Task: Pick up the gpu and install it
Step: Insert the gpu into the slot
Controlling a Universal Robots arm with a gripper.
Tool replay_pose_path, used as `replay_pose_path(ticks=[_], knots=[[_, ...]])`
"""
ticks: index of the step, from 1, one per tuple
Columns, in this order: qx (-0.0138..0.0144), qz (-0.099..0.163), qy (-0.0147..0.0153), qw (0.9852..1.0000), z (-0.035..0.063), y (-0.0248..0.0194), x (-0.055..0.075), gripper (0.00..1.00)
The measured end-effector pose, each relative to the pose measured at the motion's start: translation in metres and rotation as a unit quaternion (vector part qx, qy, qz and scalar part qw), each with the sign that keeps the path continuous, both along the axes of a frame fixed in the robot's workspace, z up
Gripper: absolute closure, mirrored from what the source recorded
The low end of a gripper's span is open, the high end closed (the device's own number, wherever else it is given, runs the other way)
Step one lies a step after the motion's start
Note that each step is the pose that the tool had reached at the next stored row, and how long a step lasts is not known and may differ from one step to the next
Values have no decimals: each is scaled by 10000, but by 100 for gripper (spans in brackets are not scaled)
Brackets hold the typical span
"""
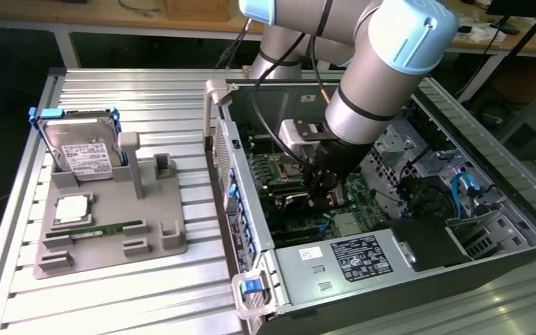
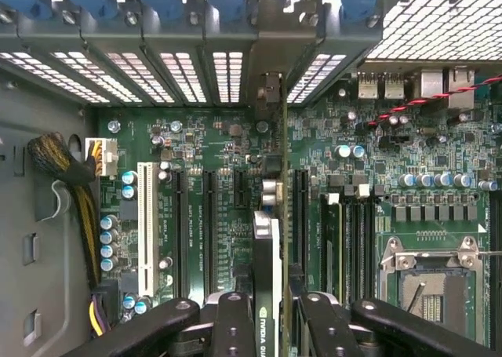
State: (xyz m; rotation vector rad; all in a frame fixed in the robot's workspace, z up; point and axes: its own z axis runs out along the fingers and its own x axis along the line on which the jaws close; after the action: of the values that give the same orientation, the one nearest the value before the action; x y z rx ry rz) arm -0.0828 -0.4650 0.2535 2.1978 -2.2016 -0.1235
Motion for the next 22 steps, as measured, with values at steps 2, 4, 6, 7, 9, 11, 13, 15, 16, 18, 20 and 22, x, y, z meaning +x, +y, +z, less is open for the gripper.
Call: replay_pose_path(ticks=[2,4,6,7,9,11,13,15,16,18,20,22], knots=[[1,0,0,10000,0,0,0,73],[0,0,0,10000,0,0,0,73],[0,0,0,10000,-4,0,0,73],[-2,1,1,10000,-16,-1,0,73],[-5,1,2,10000,-43,-1,0,73],[-1,1,1,10000,-49,-1,1,73],[4,0,-1,10000,-53,1,0,73],[3,0,-1,10000,-52,1,0,73],[3,0,-1,10000,-51,0,0,73],[1,0,0,10000,-53,0,0,73],[-2,1,0,10000,-85,0,1,73],[-7,0,4,10000,-113,-2,-1,73]])
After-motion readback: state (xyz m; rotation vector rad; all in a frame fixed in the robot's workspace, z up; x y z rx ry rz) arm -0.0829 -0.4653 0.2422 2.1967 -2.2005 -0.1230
